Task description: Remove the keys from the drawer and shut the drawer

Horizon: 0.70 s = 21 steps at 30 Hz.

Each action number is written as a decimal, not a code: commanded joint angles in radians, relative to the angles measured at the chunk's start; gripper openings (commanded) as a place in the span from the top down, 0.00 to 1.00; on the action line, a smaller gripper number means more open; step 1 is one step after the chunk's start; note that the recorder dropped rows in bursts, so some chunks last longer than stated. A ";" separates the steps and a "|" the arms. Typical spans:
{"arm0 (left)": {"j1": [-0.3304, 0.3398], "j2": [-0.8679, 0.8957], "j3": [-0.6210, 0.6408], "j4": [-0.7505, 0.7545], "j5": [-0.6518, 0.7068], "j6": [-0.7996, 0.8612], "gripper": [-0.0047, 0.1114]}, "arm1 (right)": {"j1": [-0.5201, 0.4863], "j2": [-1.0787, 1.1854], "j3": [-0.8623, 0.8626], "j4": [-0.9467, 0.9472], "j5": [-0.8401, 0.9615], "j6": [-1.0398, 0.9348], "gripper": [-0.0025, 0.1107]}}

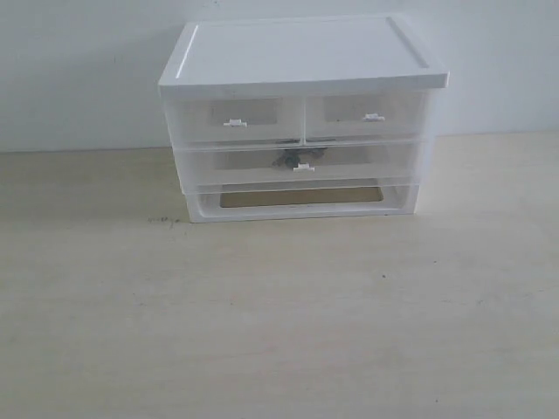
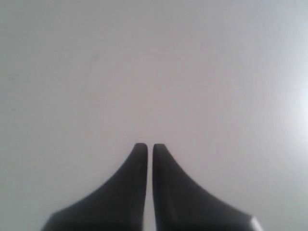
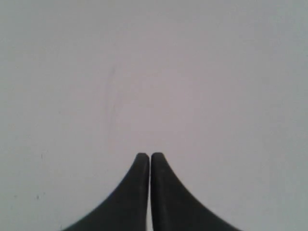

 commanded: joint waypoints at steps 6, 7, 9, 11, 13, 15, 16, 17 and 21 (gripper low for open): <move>0.002 0.747 -0.169 0.416 -0.234 0.060 0.92 | -0.002 0.766 -0.139 -0.232 -0.102 0.102 0.98; -0.002 0.797 -0.182 0.427 -0.238 0.077 0.92 | -0.002 0.819 -0.150 -0.251 -0.115 0.108 0.98; -0.022 0.882 -0.204 0.423 -0.238 0.120 0.92 | -0.002 0.908 -0.170 -0.280 -0.142 0.111 0.98; -0.090 1.029 -0.254 0.420 -0.236 0.261 0.92 | -0.002 1.060 -0.228 -0.316 -0.154 0.125 0.98; -0.180 1.137 -0.300 0.334 -0.207 0.425 0.92 | -0.002 1.166 -0.283 -0.335 -0.154 0.134 0.98; -0.236 1.211 -0.342 0.268 -0.144 0.570 0.92 | -0.002 1.235 -0.326 -0.345 -0.162 0.150 0.98; -0.259 1.241 -0.360 0.243 -0.121 0.616 0.92 | -0.002 1.261 -0.345 -0.347 -0.165 0.150 0.98; -0.288 1.279 -0.391 0.212 -0.092 0.713 0.88 | -0.002 1.292 -0.373 -0.347 -0.165 0.155 0.98; -0.325 1.358 -0.447 0.101 -0.084 0.855 0.71 | -0.002 1.356 -0.452 -0.399 -0.165 0.218 0.98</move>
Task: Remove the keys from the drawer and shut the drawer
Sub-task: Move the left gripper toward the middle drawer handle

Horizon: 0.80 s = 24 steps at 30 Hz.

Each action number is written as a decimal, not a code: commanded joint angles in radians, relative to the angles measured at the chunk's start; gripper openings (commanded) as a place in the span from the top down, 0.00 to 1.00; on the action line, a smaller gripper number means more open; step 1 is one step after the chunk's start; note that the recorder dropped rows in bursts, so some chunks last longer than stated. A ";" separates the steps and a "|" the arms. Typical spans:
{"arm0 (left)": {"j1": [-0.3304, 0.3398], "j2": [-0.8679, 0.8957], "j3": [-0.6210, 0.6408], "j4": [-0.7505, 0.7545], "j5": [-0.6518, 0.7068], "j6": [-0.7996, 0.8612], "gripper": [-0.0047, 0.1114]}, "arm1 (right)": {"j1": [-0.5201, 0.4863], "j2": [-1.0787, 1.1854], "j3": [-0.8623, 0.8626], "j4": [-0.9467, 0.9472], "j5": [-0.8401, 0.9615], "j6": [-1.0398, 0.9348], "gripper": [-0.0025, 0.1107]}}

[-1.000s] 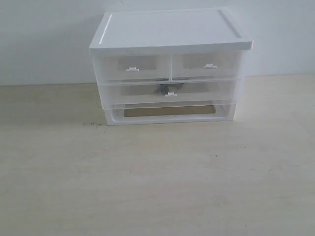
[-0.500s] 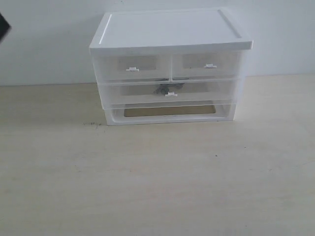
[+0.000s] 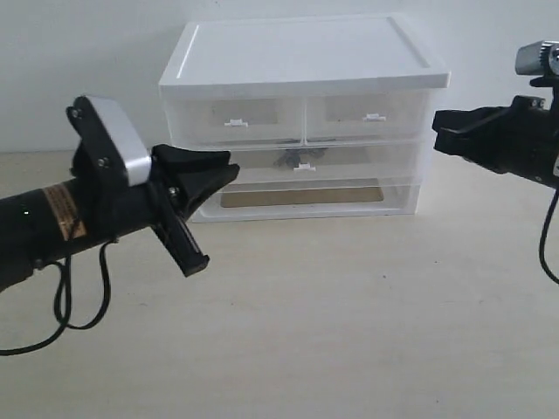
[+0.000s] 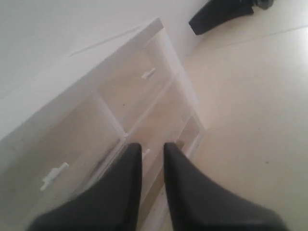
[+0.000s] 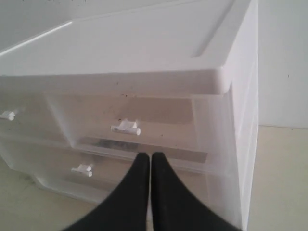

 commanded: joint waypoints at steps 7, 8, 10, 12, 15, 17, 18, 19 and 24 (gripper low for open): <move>-0.052 0.162 -0.122 -0.172 0.053 0.389 0.57 | -0.002 0.147 -0.200 -0.224 -0.038 0.232 0.98; -0.052 0.175 -0.130 -0.172 0.053 0.432 0.57 | -0.002 0.155 -0.212 -0.226 -0.038 0.235 0.98; -0.052 0.194 -0.139 -0.165 0.053 0.473 0.57 | -0.002 0.168 -0.226 -0.231 -0.038 0.235 0.98; -0.052 0.211 -0.145 -0.147 0.049 0.504 0.57 | -0.002 0.183 -0.228 -0.231 -0.039 0.235 0.98; -0.052 0.232 -0.160 -0.117 0.045 0.562 0.57 | -0.002 0.198 -0.240 -0.230 -0.041 0.235 0.98; -0.052 0.250 -0.173 -0.115 0.045 0.583 0.57 | -0.002 0.205 -0.247 -0.230 -0.040 0.237 0.98; -0.052 0.260 -0.179 -0.117 0.045 0.583 0.57 | -0.002 0.209 -0.250 -0.228 -0.039 0.237 0.98; -0.052 0.272 -0.184 -0.117 0.045 0.583 0.57 | -0.002 0.210 -0.255 -0.229 -0.038 0.237 0.98; -0.052 0.292 -0.186 -0.125 0.036 0.637 0.57 | -0.002 0.210 -0.266 -0.237 -0.048 0.247 0.98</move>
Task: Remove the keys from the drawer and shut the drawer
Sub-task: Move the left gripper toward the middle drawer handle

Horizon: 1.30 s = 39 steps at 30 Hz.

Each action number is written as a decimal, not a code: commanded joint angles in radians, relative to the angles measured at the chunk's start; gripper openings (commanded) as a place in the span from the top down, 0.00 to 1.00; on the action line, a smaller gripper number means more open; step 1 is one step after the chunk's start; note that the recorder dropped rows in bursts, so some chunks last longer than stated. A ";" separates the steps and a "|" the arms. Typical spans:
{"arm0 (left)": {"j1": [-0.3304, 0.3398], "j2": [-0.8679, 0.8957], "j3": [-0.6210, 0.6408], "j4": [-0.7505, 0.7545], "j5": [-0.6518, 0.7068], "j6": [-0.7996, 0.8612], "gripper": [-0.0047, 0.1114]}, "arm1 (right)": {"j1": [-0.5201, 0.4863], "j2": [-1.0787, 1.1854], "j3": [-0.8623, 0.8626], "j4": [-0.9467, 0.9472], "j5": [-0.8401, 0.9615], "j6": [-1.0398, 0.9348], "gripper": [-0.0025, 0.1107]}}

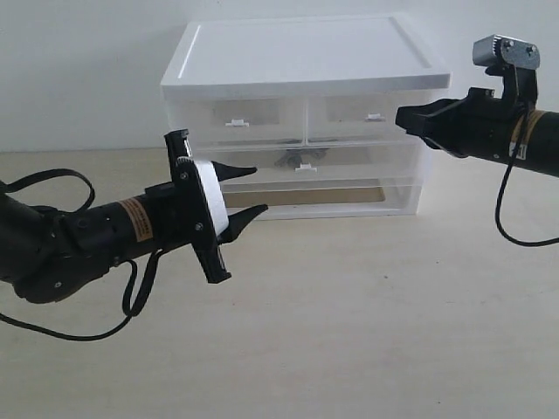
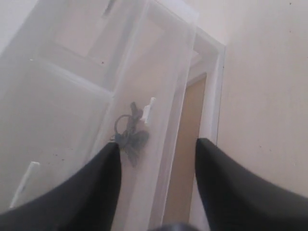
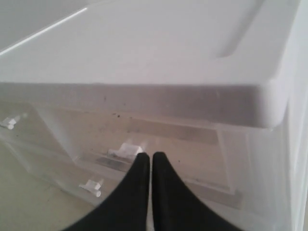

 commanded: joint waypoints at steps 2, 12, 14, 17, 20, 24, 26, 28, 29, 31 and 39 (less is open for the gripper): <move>-0.006 0.009 -0.010 -0.005 -0.030 0.070 0.57 | -0.002 -0.002 -0.012 -0.020 -0.025 0.013 0.98; -0.006 0.009 -0.023 0.004 -0.042 0.217 0.57 | -0.002 -0.002 -0.012 0.005 -0.028 -0.002 0.98; -0.006 0.015 -0.040 0.016 -0.039 0.217 0.57 | -0.002 -0.001 -0.012 0.019 -0.028 -0.014 0.98; -0.022 0.043 -0.078 0.019 -0.020 0.217 0.57 | -0.002 0.008 -0.012 0.025 -0.030 -0.014 0.98; -0.057 0.091 -0.139 0.019 0.000 0.217 0.57 | -0.002 0.008 -0.012 0.023 -0.030 -0.014 0.98; -0.084 0.168 -0.232 -0.006 0.046 0.279 0.57 | -0.002 0.008 -0.012 0.023 -0.030 -0.016 0.98; -0.091 0.202 -0.275 -0.020 0.064 0.312 0.57 | -0.002 0.008 -0.012 0.023 -0.025 -0.033 0.98; -0.095 0.228 -0.310 -0.058 0.073 0.333 0.57 | -0.002 0.008 -0.012 0.023 -0.003 -0.035 0.98; -0.095 0.234 -0.326 -0.058 0.089 0.341 0.57 | -0.002 0.008 -0.012 0.019 -0.004 -0.035 0.98; -0.095 0.243 -0.357 -0.060 0.120 0.381 0.57 | -0.002 0.008 -0.012 0.013 -0.004 -0.027 0.98; -0.095 0.255 -0.417 -0.124 0.159 0.452 0.57 | -0.002 0.008 -0.012 0.012 -0.012 -0.029 0.98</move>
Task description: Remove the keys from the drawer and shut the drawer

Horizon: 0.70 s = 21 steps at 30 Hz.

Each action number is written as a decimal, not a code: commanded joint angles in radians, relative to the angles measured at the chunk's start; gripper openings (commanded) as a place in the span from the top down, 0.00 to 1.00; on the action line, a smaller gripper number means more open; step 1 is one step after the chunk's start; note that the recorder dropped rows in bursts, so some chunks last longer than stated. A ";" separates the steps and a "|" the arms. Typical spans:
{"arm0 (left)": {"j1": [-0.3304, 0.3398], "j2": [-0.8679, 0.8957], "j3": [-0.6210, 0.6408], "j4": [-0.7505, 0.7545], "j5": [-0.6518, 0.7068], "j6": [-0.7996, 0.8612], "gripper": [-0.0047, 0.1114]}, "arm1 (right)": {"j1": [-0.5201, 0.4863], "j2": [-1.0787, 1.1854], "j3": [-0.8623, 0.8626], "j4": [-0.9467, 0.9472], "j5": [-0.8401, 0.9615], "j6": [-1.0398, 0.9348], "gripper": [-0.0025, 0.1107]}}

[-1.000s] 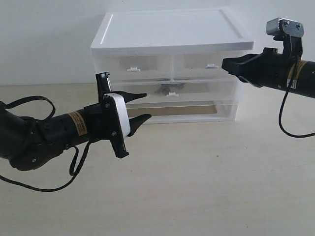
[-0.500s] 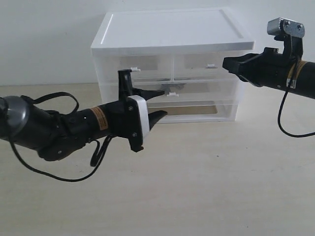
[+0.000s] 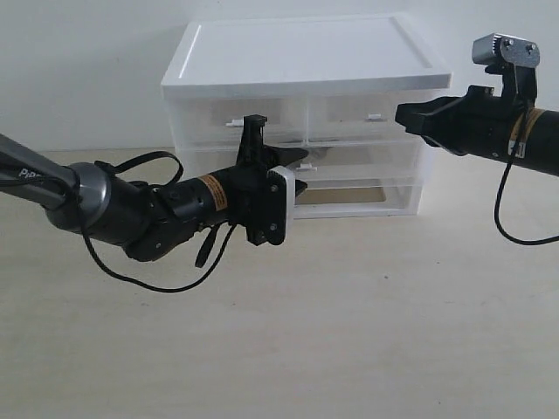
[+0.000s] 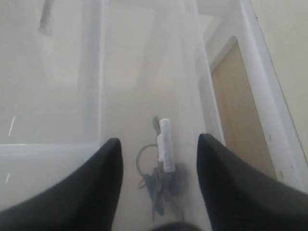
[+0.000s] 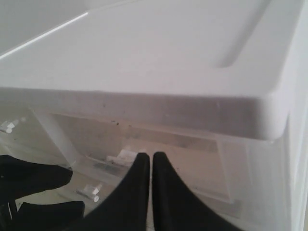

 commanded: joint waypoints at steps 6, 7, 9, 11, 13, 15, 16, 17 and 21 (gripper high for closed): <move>-0.005 0.006 -0.029 -0.032 0.033 0.022 0.58 | -0.002 0.000 -0.004 -0.004 -0.002 -0.005 0.98; -0.005 0.006 -0.029 -0.032 0.037 0.022 0.60 | -0.002 0.000 -0.004 -0.004 -0.002 -0.005 0.98; -0.005 0.006 -0.029 -0.032 0.042 0.022 0.67 | -0.002 0.000 -0.004 -0.004 -0.002 -0.005 0.98; -0.005 0.006 -0.029 -0.025 0.042 0.022 0.77 | -0.002 0.000 -0.004 -0.004 -0.002 -0.005 0.98; -0.005 0.009 -0.029 -0.022 0.042 0.022 0.85 | -0.002 0.000 -0.004 -0.004 -0.002 -0.005 0.98; -0.005 0.021 -0.029 -0.018 0.042 0.050 0.89 | -0.002 0.000 -0.004 -0.004 -0.002 -0.005 0.98; -0.005 0.031 -0.029 -0.018 0.042 0.079 0.89 | -0.002 0.000 -0.004 -0.004 -0.002 -0.005 0.98; -0.005 0.039 -0.029 -0.021 0.042 0.098 0.89 | -0.002 0.000 -0.004 -0.004 -0.002 -0.005 0.98; -0.005 0.072 -0.030 -0.090 0.033 0.196 0.89 | -0.002 0.000 -0.004 -0.004 -0.002 -0.005 0.98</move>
